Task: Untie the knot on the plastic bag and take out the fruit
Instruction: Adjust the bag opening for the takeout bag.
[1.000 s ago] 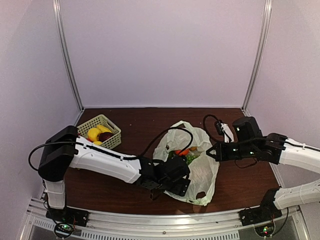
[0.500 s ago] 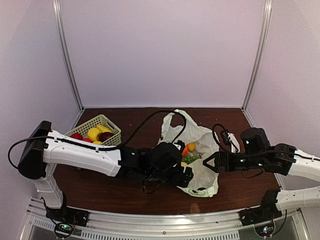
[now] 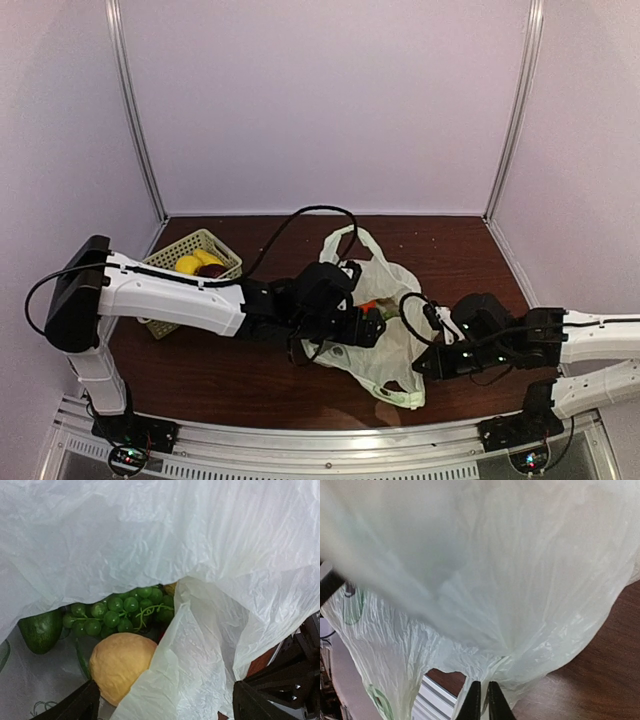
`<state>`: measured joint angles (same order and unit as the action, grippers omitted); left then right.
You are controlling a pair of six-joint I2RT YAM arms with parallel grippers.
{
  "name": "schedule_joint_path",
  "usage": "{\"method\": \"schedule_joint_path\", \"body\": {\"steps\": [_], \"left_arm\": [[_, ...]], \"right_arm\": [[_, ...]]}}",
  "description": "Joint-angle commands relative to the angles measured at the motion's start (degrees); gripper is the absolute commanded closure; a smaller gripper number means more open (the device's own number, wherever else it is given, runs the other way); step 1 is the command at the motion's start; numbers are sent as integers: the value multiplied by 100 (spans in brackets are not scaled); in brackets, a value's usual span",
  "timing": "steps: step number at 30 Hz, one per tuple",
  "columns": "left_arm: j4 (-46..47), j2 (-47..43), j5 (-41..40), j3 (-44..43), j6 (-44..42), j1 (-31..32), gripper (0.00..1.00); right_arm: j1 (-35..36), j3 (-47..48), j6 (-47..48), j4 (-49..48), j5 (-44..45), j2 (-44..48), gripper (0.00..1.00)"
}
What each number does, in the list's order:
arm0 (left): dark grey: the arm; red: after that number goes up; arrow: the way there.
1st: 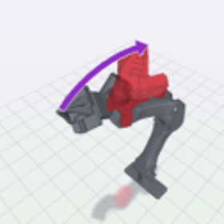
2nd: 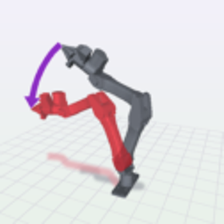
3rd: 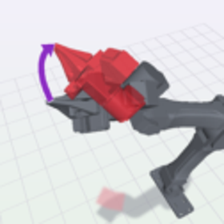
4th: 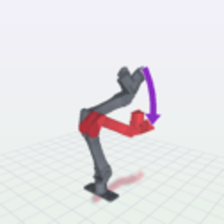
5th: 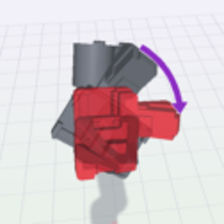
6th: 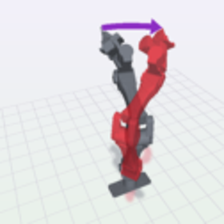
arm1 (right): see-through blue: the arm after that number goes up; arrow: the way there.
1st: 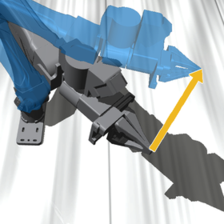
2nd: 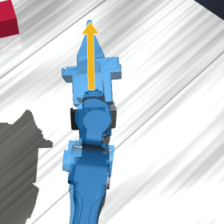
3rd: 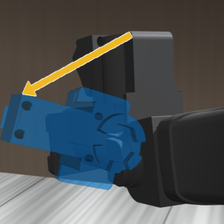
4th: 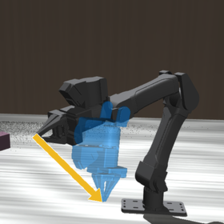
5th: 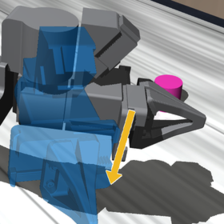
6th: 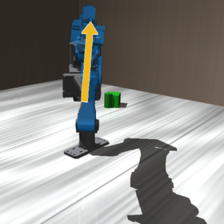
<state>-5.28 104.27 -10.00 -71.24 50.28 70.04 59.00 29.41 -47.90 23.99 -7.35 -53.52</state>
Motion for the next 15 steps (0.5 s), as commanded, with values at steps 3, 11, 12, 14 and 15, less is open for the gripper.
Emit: {"method": "schedule_joint_path", "body": {"steps": [3,11,12,14,15], "left_arm": [[697,335,53,211,100,-147,6],[683,439,-95,304,197,-273,6],[692,425,-49,304,213,-275,6],[731,379,69,327,257,-275,6],[738,345,105,349,269,-274,6]], "right_arm": [[107,62,0,1487,117,530,100],[166,403,213,2321,52,1014,90],[171,604,317,2277,63,1030,86],[189,1047,487,2211,190,1026,75],[198,1280,556,2209,279,1001,70]]}}
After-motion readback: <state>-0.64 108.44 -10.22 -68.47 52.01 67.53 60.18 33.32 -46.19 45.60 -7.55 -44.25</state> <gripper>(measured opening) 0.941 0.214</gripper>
